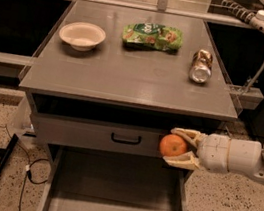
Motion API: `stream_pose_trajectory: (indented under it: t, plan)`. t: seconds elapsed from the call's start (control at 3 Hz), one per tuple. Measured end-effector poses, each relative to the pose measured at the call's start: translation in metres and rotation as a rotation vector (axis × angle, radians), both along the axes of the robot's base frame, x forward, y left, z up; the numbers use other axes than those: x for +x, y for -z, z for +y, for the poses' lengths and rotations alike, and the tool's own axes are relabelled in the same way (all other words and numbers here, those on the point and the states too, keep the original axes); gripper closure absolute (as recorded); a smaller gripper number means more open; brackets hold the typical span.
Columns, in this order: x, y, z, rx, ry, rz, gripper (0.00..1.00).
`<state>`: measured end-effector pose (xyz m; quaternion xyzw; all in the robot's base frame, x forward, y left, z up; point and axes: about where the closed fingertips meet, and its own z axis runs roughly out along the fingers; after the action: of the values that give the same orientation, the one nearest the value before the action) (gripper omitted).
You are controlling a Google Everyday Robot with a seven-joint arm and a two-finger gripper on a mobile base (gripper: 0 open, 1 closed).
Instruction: Pick orange from middle drawer and place on counter
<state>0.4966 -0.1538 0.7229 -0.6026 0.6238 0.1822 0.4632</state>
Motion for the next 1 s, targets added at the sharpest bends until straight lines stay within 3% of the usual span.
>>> stream_pose_trajectory:
  t: [0.33,1.0]
  plan:
    - [-0.01,-0.011,0.017,-0.006,-0.045,-0.015,1.0]
    - [-0.028,-0.098,0.074,-0.034,-0.228,-0.144,1.0]
